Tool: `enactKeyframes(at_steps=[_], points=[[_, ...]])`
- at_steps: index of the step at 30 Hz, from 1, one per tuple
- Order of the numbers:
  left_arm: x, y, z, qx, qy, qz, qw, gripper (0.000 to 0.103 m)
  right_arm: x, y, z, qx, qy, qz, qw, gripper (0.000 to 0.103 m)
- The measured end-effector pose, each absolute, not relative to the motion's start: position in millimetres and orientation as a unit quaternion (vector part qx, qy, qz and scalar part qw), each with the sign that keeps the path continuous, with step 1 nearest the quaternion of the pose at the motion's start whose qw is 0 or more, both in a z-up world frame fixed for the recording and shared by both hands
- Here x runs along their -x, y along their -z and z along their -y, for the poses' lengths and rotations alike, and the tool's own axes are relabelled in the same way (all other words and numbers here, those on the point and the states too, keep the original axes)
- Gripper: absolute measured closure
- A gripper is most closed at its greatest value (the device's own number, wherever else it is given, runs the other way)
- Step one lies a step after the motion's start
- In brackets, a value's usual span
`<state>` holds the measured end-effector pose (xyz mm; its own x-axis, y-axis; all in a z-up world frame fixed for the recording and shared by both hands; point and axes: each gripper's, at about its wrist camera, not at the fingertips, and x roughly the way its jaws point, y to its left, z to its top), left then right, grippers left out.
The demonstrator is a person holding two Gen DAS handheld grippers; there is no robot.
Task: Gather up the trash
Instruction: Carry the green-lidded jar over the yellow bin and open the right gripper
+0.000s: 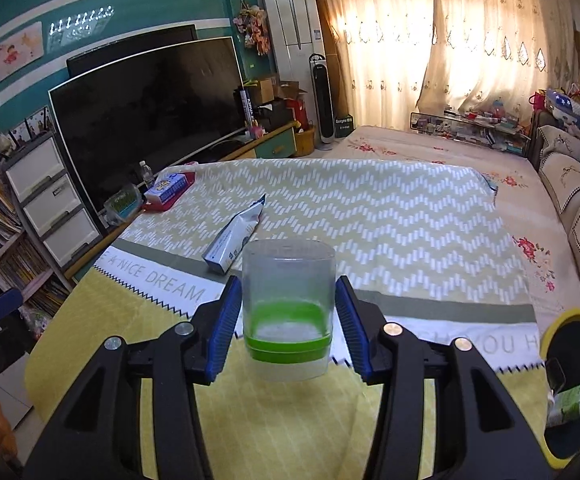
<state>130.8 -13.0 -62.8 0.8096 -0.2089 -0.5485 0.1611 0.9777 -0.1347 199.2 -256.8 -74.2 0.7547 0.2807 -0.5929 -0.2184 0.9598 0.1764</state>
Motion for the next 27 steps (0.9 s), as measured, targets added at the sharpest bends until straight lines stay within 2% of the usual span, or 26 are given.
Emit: enactKeyframes(at_steps=[10, 17, 27], points=[[-135, 64, 35, 0.022, 0.108, -0.301, 0.947, 0.005, -149, 58, 308, -0.089, -0.128, -0.285, 0.946, 0.057], [-152, 71, 60, 0.008, 0.121, -0.315, 0.941, 0.005, -120, 58, 379, -0.095, -0.047, -0.269, 0.957, 0.057], [-182, 87, 97, -0.011, 0.133, -0.335, 0.933, 0.005, -117, 119, 500, -0.12, 0.125, -0.321, 0.931, 0.056]])
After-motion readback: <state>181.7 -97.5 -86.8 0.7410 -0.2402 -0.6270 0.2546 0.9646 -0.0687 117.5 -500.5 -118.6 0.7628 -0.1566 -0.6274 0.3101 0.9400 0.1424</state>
